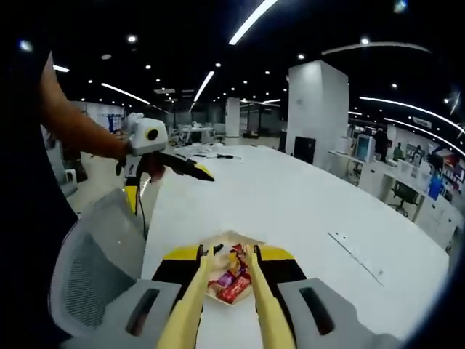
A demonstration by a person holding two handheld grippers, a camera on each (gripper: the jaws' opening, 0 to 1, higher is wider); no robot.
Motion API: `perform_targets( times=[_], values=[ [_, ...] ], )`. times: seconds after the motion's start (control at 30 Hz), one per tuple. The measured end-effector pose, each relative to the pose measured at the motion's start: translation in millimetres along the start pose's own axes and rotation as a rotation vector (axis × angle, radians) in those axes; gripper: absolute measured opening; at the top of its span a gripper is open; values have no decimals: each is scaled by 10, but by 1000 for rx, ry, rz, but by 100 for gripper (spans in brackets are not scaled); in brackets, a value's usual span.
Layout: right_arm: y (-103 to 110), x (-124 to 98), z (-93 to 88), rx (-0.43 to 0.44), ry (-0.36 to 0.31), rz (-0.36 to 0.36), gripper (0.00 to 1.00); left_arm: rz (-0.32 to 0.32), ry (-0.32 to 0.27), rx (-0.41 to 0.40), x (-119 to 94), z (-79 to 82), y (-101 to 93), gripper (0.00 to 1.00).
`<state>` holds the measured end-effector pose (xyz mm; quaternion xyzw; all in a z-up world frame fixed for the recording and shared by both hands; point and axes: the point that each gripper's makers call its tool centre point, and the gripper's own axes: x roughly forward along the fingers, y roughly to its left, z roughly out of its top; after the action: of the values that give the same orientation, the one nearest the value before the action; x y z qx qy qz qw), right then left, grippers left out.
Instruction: Place the target food into the container with the food tongs after gripping and lifting it, then release it inside without dropping or visibly crushing the food.
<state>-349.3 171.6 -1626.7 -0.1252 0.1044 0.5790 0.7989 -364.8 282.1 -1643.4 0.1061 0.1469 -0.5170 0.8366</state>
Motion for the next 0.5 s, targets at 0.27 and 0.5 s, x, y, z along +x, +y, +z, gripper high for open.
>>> perform_targets(
  times=[0.27, 0.5],
  values=[
    [215, -67, 219, 88, -158, 45, 26, -154, -1, 121, 392, 411, -176, 77],
    [244, 0, 363, 100, -207, 81, 26, -297, 27, 189, 583, 575, -422, 54]
  ],
)
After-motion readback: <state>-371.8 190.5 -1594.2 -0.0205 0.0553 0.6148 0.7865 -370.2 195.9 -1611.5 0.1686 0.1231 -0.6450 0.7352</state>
